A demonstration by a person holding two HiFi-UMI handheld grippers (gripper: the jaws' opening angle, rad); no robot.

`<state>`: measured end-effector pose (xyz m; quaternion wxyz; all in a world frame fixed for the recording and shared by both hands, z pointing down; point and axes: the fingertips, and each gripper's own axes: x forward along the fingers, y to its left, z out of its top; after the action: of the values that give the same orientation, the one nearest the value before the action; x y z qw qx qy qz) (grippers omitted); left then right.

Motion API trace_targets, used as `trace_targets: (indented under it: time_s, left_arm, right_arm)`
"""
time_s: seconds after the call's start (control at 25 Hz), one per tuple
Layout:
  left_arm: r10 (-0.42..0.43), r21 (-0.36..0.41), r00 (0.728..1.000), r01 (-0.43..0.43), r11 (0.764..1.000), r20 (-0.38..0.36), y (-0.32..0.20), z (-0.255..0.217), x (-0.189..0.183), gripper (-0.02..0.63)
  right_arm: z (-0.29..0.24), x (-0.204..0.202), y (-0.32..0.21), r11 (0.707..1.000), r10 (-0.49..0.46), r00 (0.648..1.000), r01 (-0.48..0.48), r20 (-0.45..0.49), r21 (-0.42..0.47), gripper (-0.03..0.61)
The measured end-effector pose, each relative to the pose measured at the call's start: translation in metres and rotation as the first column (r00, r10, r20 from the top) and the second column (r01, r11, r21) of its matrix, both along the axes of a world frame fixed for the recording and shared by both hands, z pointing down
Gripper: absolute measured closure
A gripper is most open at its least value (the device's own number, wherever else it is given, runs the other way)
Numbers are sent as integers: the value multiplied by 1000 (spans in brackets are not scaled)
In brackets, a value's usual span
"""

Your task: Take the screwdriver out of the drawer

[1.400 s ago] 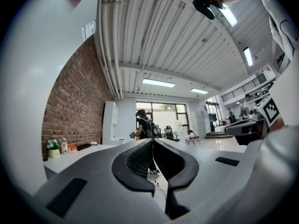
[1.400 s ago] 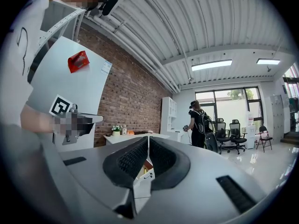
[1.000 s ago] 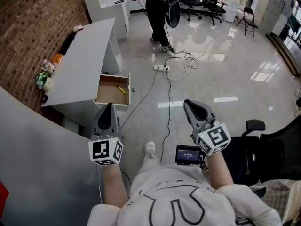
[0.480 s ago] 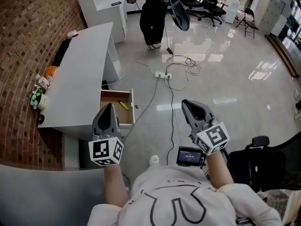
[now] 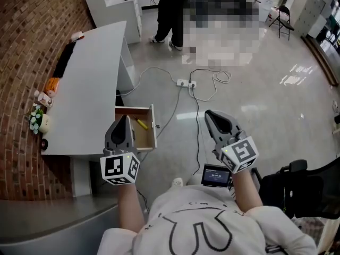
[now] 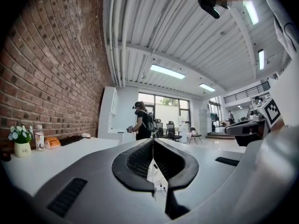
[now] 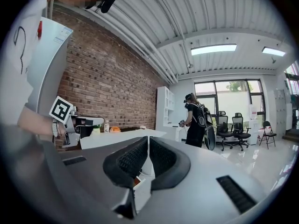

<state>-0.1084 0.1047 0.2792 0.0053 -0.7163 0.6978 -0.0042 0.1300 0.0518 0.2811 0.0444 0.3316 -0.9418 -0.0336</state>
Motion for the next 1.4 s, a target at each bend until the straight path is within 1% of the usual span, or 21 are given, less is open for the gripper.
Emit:
trace_targets:
  time_s: [0.16,0.36,0.56,0.76,0.92,1.12,1.4]
  left_arm:
    - [0,-33,1000,0,999,1,-9,12,-5,598]
    - [-41,-54,999,40,998,-10,-22,21,-18,600]
    - [-103,-67,995,102,993,-11,-44,26,-31,600]
    - [-155,-87,988,153,984,-18,-74,35,-33,600]
    - [-215,-106,976,211,972,-28,-99,46,-34,600]
    - [-290,-125,957,285,950,-27,-126,49,-42,600]
    - [-372,-165,928,363,917,-24,-147,65,-55,598]
  right_arm:
    - [10,-5,-14,1000,0,1000,0,-4,-30,554]
    - [21,-14,-37,998,-20,1000,20,-4,-59,555]
    - [27,-29,-73,994,-71,997,70,-1,-78,555]
    - [29,-38,-116,989,-128,992,128,-4,-78,555]
    - [41,-34,-153,981,-163,987,161,-11,-105,555]
    - [42,-36,-203,971,-206,978,203,-17,-124,554]
    - [53,-59,-244,946,-298,954,290,-41,-148,555]
